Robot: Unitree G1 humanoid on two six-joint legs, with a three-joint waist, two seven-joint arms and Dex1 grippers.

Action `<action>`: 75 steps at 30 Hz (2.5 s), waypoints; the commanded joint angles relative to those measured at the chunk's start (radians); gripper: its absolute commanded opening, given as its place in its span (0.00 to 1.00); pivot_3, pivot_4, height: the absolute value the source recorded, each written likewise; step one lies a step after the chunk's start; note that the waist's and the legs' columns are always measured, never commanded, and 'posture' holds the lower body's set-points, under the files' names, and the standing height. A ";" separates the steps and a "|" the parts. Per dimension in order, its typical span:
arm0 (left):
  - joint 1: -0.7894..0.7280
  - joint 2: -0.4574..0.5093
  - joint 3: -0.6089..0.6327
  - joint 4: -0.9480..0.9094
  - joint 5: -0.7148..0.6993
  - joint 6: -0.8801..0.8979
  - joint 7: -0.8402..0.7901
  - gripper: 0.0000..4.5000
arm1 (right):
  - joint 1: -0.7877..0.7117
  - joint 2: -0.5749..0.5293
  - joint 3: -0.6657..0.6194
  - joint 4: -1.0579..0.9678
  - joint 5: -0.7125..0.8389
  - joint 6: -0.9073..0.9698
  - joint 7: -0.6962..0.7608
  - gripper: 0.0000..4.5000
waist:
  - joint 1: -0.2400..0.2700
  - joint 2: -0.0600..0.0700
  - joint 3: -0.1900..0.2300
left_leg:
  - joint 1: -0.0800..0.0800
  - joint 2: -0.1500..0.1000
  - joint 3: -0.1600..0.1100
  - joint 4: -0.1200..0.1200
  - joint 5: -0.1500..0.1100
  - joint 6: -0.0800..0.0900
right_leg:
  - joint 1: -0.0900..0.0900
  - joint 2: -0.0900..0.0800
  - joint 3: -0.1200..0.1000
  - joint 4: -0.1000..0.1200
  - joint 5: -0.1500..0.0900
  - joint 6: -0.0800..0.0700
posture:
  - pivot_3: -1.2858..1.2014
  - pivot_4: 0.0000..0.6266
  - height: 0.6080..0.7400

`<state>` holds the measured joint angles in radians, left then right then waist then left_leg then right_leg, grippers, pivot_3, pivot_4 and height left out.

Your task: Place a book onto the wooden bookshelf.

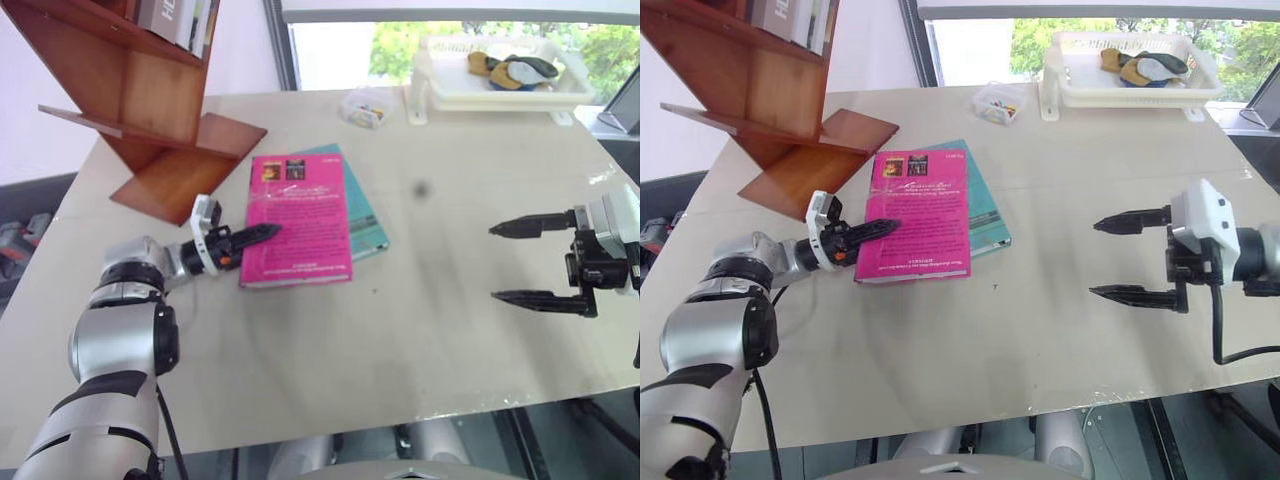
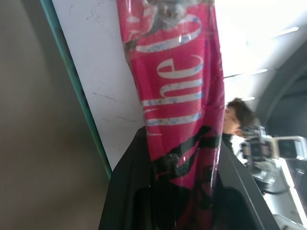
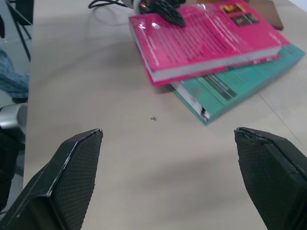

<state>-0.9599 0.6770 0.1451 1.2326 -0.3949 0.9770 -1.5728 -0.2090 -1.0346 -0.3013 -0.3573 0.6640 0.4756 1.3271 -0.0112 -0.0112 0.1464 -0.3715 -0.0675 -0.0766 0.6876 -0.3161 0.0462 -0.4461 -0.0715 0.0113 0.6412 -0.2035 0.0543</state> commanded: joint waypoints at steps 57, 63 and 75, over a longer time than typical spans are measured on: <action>0.615 0.059 0.050 -0.913 -0.409 0.185 0.320 0.36 | 0.036 0.002 -0.028 0.079 -0.045 -0.113 -0.015 1.00 | 0.005 0.002 -0.001 | 0.004 0.001 -0.001 -0.002 0.000 -0.001 | 0.003 -0.003 0.005 -0.002 0.000 0.000 | 0.52 0.24 1.00; 0.581 0.033 0.073 -0.899 -0.446 0.234 0.343 0.36 | 0.030 0.001 -0.023 0.089 -0.050 -0.121 -0.010 1.00 | 0.008 0.001 -0.001 | 0.003 0.001 -0.001 -0.002 0.000 -0.001 | 0.003 -0.003 0.004 -0.002 0.000 0.000 | 0.52 0.24 1.00; 0.542 0.009 0.122 -0.848 -0.466 0.236 0.458 0.36 | 0.031 -0.001 -0.026 0.097 -0.058 -0.130 -0.003 1.00 | 0.020 0.002 -0.001 | 0.005 0.001 0.000 -0.003 0.001 -0.001 | 0.003 -0.002 0.005 -0.001 0.001 -0.002 | 0.52 0.24 1.00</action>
<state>-0.3868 0.6816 0.2290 0.3475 -0.8811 1.2450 -1.1636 -0.1705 -1.0248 -0.2949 -0.2393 0.5941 0.3607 1.3240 0.0088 -0.0088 0.1453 -0.3675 -0.0664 -0.0767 0.6860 -0.3155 0.0449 -0.4440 -0.0731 0.0153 0.6398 -0.2026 0.0528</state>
